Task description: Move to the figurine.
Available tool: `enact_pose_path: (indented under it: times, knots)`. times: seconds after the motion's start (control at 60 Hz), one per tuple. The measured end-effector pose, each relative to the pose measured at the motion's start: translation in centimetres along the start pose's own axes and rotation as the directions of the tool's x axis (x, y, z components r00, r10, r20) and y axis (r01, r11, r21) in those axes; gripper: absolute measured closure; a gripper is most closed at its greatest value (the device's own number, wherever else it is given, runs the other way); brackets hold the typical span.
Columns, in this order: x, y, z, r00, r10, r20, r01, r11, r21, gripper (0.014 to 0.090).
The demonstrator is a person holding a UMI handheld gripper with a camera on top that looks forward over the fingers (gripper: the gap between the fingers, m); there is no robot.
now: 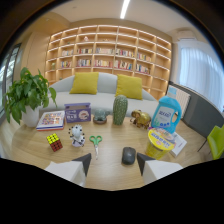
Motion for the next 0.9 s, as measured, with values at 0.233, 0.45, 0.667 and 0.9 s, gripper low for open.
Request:
enact_pose_path:
  times: [0.233, 0.45, 0.667, 0.9]
  knots:
    - [-3.1, 2.0, 0.0, 1.000, -0.001, 0.005, 0.001, 1.000, -0.015, 0.0185]
    - [-7.8, 4.0, -1.7, 0.998, 0.001, 0.059, 0.001, 1.000, -0.023, 0.0185]
    - [-13.6, 3.4, 0.7, 0.992, -0.029, 0.125, 0.032, 0.999, -0.026, 0.0184]
    - [-16.7, 0.9, 6.7, 0.986, 0.012, 0.163, -0.005, 0.999, -0.040, 0.0185]
